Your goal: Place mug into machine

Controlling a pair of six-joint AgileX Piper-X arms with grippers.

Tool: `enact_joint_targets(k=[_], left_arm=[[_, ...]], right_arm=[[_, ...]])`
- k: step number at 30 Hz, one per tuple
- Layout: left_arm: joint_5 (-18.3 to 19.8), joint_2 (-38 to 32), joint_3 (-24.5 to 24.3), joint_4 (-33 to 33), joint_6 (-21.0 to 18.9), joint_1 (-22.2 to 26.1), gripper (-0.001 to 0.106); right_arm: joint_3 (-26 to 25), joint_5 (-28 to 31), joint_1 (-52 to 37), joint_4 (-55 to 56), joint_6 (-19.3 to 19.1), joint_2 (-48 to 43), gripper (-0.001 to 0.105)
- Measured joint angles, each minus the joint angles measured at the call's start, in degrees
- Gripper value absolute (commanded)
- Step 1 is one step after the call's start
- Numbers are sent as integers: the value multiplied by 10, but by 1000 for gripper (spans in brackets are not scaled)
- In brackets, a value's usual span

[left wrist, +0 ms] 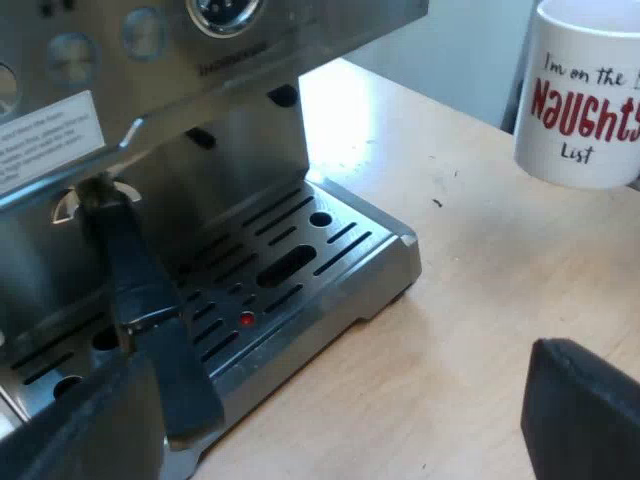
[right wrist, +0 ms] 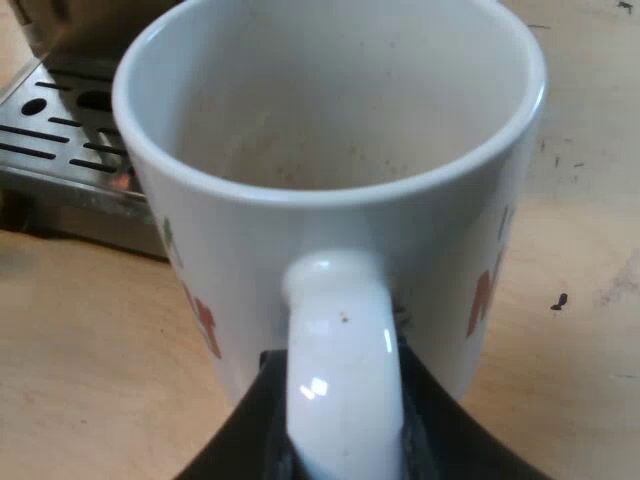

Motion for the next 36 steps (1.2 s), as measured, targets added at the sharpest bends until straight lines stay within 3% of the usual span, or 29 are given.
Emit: enact_joint_targets(k=[3, 17, 19, 36], left_arm=[[0, 0, 0, 0, 0, 0, 79], [-1, 0, 4, 3, 0, 0, 79], [-1, 0, 4, 3, 0, 0, 79], [-1, 0, 4, 3, 0, 0, 79]], right_arm=[[0, 0, 0, 0, -24, 0, 0], [3, -13, 0, -6, -38, 6, 0], [7, -24, 0, -13, -54, 23, 0], [25, -52, 0, -119, -59, 115, 0]])
